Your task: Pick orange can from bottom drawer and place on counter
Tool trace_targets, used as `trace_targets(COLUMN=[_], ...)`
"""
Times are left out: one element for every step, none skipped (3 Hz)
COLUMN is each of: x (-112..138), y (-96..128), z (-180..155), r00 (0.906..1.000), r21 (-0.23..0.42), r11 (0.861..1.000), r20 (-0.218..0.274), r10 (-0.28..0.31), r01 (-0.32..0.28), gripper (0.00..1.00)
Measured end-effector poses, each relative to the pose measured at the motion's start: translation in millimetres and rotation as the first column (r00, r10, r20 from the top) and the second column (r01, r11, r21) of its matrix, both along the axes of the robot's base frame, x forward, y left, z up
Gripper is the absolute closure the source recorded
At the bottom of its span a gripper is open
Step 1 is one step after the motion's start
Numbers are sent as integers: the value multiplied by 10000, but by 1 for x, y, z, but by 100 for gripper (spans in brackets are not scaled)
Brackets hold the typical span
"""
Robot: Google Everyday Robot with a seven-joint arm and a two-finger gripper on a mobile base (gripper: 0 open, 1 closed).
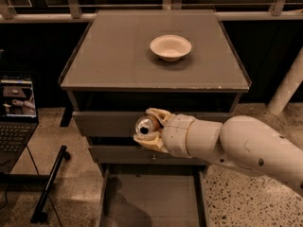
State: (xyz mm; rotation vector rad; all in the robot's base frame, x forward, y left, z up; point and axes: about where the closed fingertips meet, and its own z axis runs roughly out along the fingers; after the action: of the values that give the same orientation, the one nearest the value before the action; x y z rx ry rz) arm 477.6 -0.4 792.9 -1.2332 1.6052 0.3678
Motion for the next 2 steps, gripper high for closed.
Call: trace_targets(x=[-6, -10], y=[14, 45], z=[36, 107], r00=[9962, 9710], r21=[-620, -1773], r11=[9971, 9781], r20=[726, 1918], r10=[484, 1425], r01=[-439, -1085], gripper=[100, 100])
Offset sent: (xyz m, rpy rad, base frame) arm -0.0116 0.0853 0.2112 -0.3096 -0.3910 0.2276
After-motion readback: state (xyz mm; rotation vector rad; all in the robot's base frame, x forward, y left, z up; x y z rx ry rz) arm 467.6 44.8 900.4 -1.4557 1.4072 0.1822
